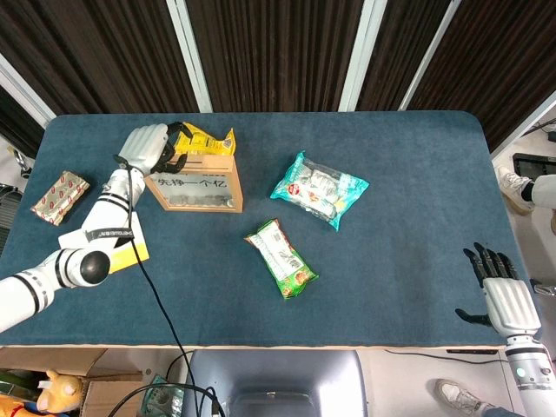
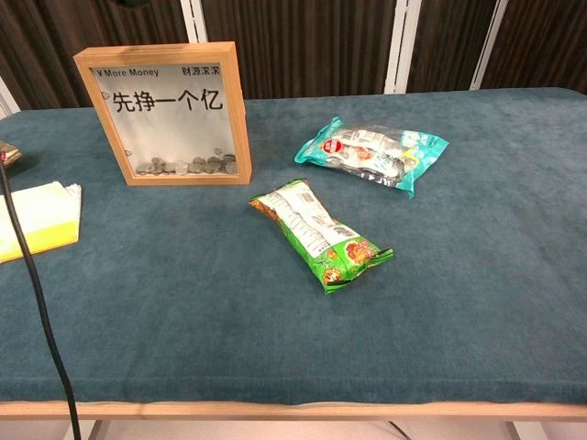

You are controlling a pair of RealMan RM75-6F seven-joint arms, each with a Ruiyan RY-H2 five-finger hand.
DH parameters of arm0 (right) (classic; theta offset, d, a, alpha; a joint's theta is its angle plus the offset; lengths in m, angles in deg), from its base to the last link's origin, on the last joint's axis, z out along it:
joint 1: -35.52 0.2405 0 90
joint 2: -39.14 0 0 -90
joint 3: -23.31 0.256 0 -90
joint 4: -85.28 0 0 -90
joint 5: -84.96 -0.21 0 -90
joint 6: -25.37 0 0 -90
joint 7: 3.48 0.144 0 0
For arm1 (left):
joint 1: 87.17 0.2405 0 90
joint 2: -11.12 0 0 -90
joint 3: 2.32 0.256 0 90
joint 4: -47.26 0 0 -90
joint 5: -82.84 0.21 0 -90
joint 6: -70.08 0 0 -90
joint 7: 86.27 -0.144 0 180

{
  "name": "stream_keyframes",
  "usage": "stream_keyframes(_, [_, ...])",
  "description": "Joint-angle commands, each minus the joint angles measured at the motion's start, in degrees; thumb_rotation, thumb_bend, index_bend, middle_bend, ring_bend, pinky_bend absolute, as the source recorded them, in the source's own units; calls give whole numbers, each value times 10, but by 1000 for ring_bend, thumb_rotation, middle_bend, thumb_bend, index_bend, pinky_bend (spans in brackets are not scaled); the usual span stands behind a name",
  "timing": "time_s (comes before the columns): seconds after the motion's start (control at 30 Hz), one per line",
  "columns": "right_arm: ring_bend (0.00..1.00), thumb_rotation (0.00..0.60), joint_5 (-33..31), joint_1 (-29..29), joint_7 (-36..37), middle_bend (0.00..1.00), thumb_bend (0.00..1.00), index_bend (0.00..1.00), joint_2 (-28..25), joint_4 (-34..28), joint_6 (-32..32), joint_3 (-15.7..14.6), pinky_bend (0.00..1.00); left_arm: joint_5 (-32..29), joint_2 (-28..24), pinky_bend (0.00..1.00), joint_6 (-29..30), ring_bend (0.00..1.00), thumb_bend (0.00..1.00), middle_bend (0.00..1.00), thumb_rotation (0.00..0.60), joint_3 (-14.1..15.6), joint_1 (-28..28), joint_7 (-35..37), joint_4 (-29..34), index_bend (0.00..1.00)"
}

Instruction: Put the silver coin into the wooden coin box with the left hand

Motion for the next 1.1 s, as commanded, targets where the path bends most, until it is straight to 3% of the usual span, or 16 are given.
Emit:
stream_keyframes(0.03, [0,600,10,-1,3,0,208,0,-2,-6,-3,-5,0,165,-116,1000,144,895,428,951,600,-16,129,76,194,200])
stream_keyframes(0.1, [0,600,21,-3,6,0,208,0,-5,-10,-9,-9,0,250,-151,965,211,729,428,794,600,12,195,93,249,159])
stream_keyframes(0.17, [0,600,30,-6,7,0,208,0,-6,-12,-15,-12,0,338,-172,805,283,560,427,616,600,55,269,107,279,112])
stream_keyframes(0.23, [0,600,35,-8,6,0,208,0,-6,-15,-18,-14,0,412,-172,517,358,364,427,399,600,98,333,102,276,52])
stream_keyframes(0.3, [0,600,39,-8,0,0,208,0,-5,-18,-18,-17,0,480,-150,329,450,218,424,247,600,144,406,66,251,19])
stream_keyframes(0.37, [0,600,42,-8,-5,0,208,0,-4,-20,-17,-19,0,507,-123,217,511,106,419,127,600,168,456,32,229,5])
stream_keyframes(0.5, [0,600,46,-7,-9,0,208,0,-2,-22,-17,-22,0,532,-88,134,564,19,420,17,600,186,498,5,201,0])
stream_keyframes(0.53, [0,600,55,-7,-15,0,207,0,-1,-25,-19,-24,0,530,-45,114,572,10,421,8,600,232,548,-16,168,0])
stream_keyframes(0.57, [0,600,58,-9,-20,0,208,0,2,-26,-23,-25,0,525,2,79,575,1,421,0,600,250,579,-26,127,0])
stream_keyframes(0.63, [0,600,63,-9,-25,0,208,0,5,-27,-27,-26,0,516,25,26,533,0,418,0,600,263,582,-60,104,0])
stream_keyframes(1.1, [0,600,70,-15,-48,0,208,0,13,-27,-36,-31,0,517,25,0,526,0,418,0,600,218,592,-34,92,0])
